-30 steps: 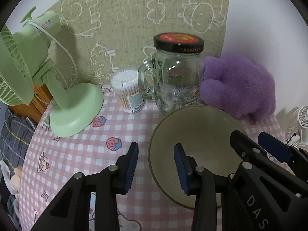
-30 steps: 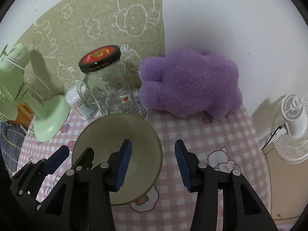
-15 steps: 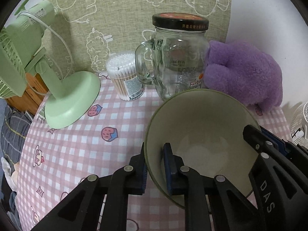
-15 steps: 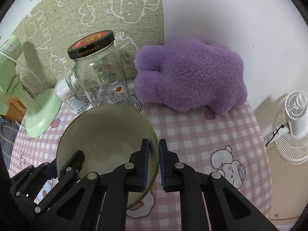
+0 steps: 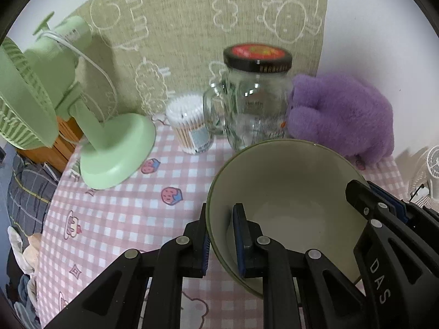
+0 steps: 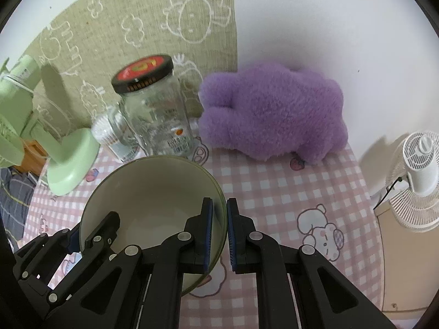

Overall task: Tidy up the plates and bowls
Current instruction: 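Lift the patterned bowl with both grippers and carry it toward the plate stack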

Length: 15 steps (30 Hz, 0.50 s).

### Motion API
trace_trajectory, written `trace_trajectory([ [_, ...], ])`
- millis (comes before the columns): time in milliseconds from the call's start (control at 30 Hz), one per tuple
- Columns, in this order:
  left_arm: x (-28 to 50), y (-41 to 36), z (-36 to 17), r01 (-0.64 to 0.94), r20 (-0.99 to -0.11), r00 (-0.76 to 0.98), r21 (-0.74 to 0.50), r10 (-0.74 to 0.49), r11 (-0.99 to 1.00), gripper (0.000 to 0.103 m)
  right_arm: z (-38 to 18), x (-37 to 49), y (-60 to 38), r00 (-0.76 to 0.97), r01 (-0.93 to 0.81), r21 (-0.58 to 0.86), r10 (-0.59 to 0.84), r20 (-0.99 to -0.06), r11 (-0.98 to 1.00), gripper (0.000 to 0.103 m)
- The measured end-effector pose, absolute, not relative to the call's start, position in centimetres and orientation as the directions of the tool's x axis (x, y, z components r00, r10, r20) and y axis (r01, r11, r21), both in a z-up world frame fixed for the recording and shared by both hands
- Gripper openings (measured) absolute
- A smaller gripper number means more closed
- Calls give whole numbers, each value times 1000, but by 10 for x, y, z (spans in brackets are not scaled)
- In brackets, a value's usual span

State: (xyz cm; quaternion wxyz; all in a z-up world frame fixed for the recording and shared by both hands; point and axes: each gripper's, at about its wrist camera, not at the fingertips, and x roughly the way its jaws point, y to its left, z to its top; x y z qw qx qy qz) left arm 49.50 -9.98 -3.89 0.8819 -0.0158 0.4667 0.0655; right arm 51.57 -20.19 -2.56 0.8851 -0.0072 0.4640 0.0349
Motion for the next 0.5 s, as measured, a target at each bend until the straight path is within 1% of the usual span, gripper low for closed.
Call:
trace_trajectory([
  [500, 458, -96, 15, -141, -793, 599, 34, 112, 989, 12, 30, 477, -196, 616, -77, 36, 76, -784, 996, 13],
])
